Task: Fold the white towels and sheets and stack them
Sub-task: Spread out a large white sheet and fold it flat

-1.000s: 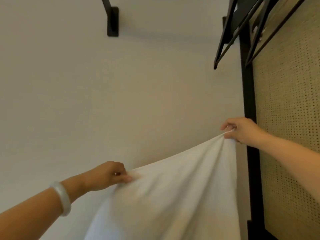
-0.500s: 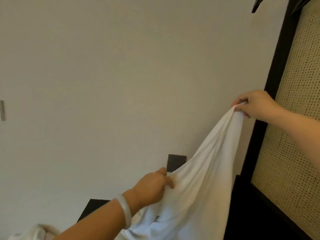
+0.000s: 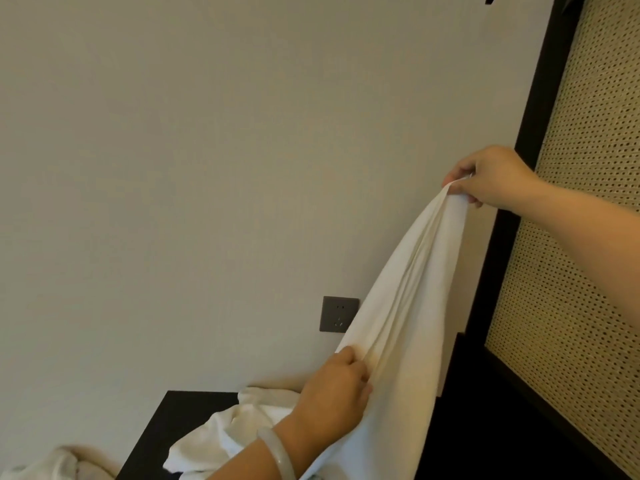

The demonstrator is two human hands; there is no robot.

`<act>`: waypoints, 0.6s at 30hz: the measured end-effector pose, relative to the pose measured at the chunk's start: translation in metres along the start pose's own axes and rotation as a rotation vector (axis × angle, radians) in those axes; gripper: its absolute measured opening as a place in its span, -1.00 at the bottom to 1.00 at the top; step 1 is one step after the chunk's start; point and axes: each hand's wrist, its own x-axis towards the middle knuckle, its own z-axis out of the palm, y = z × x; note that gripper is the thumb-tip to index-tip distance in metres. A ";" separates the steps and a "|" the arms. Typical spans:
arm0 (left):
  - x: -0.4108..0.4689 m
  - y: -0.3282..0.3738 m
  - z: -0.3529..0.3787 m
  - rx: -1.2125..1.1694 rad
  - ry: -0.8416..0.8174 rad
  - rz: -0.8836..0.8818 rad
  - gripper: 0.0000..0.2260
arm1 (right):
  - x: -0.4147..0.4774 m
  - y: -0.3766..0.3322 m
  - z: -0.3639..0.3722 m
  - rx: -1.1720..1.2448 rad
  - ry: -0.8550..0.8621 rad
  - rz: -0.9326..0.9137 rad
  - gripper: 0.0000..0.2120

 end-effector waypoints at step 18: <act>0.036 -0.070 -0.133 -0.143 0.344 -0.162 -0.78 | -0.005 0.050 0.009 0.053 0.004 0.312 -0.97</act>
